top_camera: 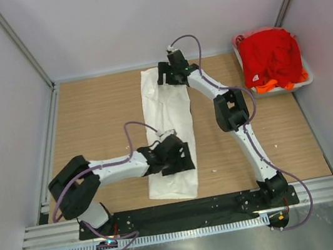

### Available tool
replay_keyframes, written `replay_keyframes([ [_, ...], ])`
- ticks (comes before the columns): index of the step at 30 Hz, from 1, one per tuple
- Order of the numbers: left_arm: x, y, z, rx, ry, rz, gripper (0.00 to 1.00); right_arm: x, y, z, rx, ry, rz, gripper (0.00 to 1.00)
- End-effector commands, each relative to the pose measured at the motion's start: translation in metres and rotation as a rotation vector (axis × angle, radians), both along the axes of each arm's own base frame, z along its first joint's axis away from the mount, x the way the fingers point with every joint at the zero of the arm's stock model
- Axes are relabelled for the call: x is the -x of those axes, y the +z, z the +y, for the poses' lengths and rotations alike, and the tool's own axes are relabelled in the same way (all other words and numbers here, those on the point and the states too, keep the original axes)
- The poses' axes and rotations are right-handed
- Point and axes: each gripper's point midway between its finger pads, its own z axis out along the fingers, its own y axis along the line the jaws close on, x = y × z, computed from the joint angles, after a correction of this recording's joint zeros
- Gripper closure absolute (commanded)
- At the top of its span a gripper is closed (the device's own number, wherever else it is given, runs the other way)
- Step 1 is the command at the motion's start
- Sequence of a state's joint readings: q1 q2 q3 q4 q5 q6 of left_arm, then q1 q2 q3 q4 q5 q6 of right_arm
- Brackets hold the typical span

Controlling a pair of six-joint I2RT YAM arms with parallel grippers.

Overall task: Fold and stack the t-shirts
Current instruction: Fold the tshirt

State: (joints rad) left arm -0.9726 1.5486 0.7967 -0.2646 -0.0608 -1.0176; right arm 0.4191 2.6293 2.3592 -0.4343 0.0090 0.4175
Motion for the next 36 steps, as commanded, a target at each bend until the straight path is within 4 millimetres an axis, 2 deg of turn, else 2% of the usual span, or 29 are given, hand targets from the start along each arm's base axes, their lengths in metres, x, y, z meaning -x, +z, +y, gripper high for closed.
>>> replay_keyframes([
  [1, 0.078, -0.027, -0.052, 0.030, -0.091, 0.253, 0.16, 0.011, -0.016, 0.043, -0.131, 0.177, 0.036, 0.15],
  [3, 0.093, -0.012, -0.083, 0.059, -0.154, 0.237, 0.16, 0.006, -0.012, 0.046, -0.150, 0.177, 0.008, 0.14],
  [5, 0.099, -0.016, -0.086, 0.008, -0.168, 0.225, 0.14, -0.001, -0.009, 0.045, -0.145, 0.157, -0.025, 0.14],
  [6, 0.107, -0.013, -0.085, -0.024, -0.186, 0.220, 0.14, -0.004, -0.007, 0.043, -0.140, 0.146, -0.036, 0.14],
  [8, 0.111, -0.008, -0.079, -0.050, -0.184, 0.190, 0.14, -0.010, -0.002, 0.040, -0.130, 0.136, -0.061, 0.13],
  [10, 0.115, -0.009, -0.063, -0.106, -0.155, 0.143, 0.14, -0.014, 0.003, 0.035, -0.102, 0.119, -0.078, 0.10],
  [11, 0.117, 0.001, -0.059, -0.093, -0.147, 0.121, 0.14, -0.019, 0.003, 0.027, -0.077, 0.083, -0.089, 0.10],
  [12, 0.125, -0.002, -0.045, -0.139, -0.149, 0.122, 0.14, -0.022, 0.005, 0.021, -0.069, 0.051, -0.091, 0.09],
  [13, 0.124, 0.003, -0.040, -0.147, -0.127, 0.099, 0.14, -0.025, 0.005, 0.015, -0.062, 0.024, -0.095, 0.09],
  [14, 0.126, 0.013, -0.037, -0.137, -0.123, 0.081, 0.13, -0.029, 0.006, 0.009, -0.063, 0.007, -0.100, 0.09],
  [15, 0.135, 0.019, -0.025, -0.172, -0.132, 0.073, 0.13, -0.032, 0.005, 0.004, -0.064, -0.013, -0.101, 0.09],
  [16, 0.132, 0.025, -0.019, -0.181, -0.098, 0.039, 0.13, -0.034, 0.008, 0.003, -0.073, -0.023, -0.102, 0.09],
  [17, 0.133, 0.031, -0.014, -0.189, -0.093, 0.024, 0.12, -0.039, 0.009, -0.007, -0.050, -0.065, -0.115, 0.09],
  [18, 0.138, 0.047, -0.003, -0.195, -0.095, 0.004, 0.12, -0.043, 0.012, -0.013, -0.051, -0.080, -0.121, 0.09],
  [21, 0.137, 0.074, 0.017, -0.197, -0.065, -0.038, 0.11, -0.049, 0.029, -0.021, -0.049, -0.092, -0.153, 0.09],
  [23, 0.135, 0.086, 0.037, -0.230, -0.051, -0.066, 0.10, -0.052, 0.056, -0.024, -0.058, -0.092, -0.192, 0.09],
  [24, 0.133, 0.098, 0.044, -0.205, -0.045, -0.079, 0.10, -0.051, 0.061, -0.026, -0.055, -0.088, -0.198, 0.09],
  [25, 0.131, 0.104, 0.053, -0.210, -0.041, -0.095, 0.10, -0.049, 0.092, -0.028, -0.054, -0.085, -0.243, 0.10],
  [26, 0.129, 0.105, 0.070, -0.249, -0.029, -0.107, 0.09, -0.047, 0.103, -0.035, -0.039, -0.107, -0.255, 0.12],
  [27, 0.123, 0.115, 0.079, -0.223, -0.013, -0.141, 0.09, -0.041, 0.092, -0.047, 0.006, -0.157, -0.240, 0.13],
  [28, 0.120, 0.117, 0.086, -0.223, -0.009, -0.157, 0.09, -0.034, 0.138, -0.057, -0.011, -0.196, -0.305, 0.13],
  [29, 0.118, 0.116, 0.094, -0.230, -0.011, -0.172, 0.08, -0.034, 0.155, -0.061, -0.030, -0.223, -0.362, 0.13],
  [30, 0.113, 0.124, 0.099, -0.210, -0.025, -0.210, 0.07, -0.019, 0.134, -0.067, -0.005, -0.227, -0.324, 0.13],
  [31, 0.111, 0.127, 0.103, -0.209, -0.028, -0.227, 0.07, -0.011, 0.143, -0.066, -0.008, -0.222, -0.342, 0.13],
  [32, 0.108, 0.133, 0.110, -0.218, -0.031, -0.251, 0.06, 0.001, 0.174, -0.068, -0.017, -0.228, -0.388, 0.13],
  [33, 0.099, 0.139, 0.116, -0.229, -0.023, -0.298, 0.05, 0.013, 0.161, -0.070, 0.021, -0.231, -0.366, 0.12],
  [34, 0.094, 0.146, 0.121, -0.222, -0.014, -0.328, 0.03, 0.027, 0.162, -0.056, 0.037, -0.208, -0.368, 0.12],
  [35, 0.090, 0.154, 0.128, -0.237, -0.012, -0.352, 0.02, 0.040, 0.185, -0.053, 0.040, -0.211, -0.413, 0.12],
  [36, 0.085, 0.161, 0.133, -0.250, -0.020, -0.383, 0.00, 0.057, 0.164, -0.047, 0.075, -0.185, -0.380, 0.12],
])
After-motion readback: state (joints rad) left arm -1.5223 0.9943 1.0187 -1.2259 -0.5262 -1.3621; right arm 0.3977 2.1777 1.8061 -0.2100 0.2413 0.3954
